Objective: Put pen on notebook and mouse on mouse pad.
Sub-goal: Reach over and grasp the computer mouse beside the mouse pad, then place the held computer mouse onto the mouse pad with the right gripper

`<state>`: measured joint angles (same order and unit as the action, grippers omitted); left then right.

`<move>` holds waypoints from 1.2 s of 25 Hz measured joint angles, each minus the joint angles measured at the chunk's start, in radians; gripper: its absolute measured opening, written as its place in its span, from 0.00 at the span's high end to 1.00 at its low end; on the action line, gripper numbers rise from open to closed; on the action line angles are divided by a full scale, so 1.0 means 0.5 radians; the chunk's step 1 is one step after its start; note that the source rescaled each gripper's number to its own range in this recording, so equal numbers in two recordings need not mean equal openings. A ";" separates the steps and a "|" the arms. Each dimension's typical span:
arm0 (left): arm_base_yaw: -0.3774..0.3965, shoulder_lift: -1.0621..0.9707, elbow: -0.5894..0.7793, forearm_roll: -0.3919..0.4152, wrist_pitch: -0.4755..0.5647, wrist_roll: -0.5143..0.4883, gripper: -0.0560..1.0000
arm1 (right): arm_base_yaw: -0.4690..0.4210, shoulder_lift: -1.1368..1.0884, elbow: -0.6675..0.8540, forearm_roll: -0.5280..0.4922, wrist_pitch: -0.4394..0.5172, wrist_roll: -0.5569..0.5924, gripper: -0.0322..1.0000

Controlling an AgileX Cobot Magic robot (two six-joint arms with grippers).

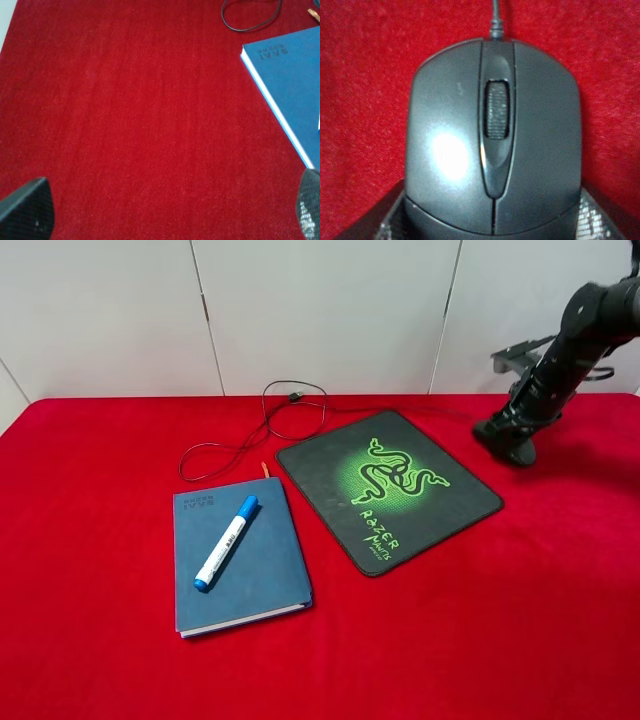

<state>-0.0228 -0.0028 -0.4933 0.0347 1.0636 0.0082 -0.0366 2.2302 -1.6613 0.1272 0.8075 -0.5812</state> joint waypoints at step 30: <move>0.000 0.000 0.000 0.000 0.000 0.000 0.05 | 0.431 -0.442 -0.135 0.112 0.622 0.630 0.97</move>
<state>-0.0228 -0.0028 -0.4933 0.0347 1.0636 0.0082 0.1789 2.0092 -1.7287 0.1832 1.1184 -0.2663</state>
